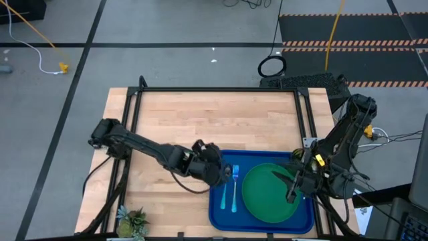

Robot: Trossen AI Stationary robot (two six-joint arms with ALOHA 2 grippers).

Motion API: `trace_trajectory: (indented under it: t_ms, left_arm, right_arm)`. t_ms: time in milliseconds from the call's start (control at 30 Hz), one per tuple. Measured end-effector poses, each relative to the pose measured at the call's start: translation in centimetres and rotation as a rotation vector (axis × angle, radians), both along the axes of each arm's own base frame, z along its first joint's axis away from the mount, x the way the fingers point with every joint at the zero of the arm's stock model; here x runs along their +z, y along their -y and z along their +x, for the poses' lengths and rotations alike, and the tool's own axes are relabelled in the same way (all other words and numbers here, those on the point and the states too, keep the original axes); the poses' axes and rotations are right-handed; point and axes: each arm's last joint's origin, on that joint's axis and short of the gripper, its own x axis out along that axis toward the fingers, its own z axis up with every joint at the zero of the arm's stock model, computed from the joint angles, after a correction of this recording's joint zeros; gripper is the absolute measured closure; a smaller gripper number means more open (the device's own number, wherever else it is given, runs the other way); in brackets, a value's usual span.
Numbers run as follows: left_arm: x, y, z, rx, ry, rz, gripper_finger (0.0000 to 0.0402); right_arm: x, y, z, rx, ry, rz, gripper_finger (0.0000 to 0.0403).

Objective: Pick and place plate/cup/fork/spoon on tray
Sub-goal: Return to Home Position

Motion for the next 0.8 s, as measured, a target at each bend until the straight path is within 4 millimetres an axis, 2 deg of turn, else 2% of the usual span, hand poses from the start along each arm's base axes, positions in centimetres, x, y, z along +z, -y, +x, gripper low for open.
trace_trajectory:
  t_ms: [167,267,433,667,800]
  left_arm:
    - [1.2,-0.7,-2.0,-0.006,-0.086,0.123,0.0321]
    - [1.4,-0.8,-3.1,-0.011,-0.148,0.187,0.0321]
    - [0.8,-1.6,-4.4,-0.004,-0.222,0.256,0.0321]
    - [-0.5,-4.2,-7.5,0.038,-0.243,0.257,0.0321]
    - [-0.7,-5.6,-9.3,-0.023,-0.157,0.273,0.0321]
  right_arm:
    - [0.8,0.4,-0.7,0.022,0.02,0.038,0.0299]
    - [1.5,1.1,-1.2,0.036,0.036,0.069,0.0333]
    - [2.9,2.9,-2.1,0.167,0.063,0.107,0.0394]
    - [4.2,5.5,-2.7,0.235,0.113,0.183,0.04]
    - [4.3,6.2,-2.4,0.259,0.11,0.166,0.0401]
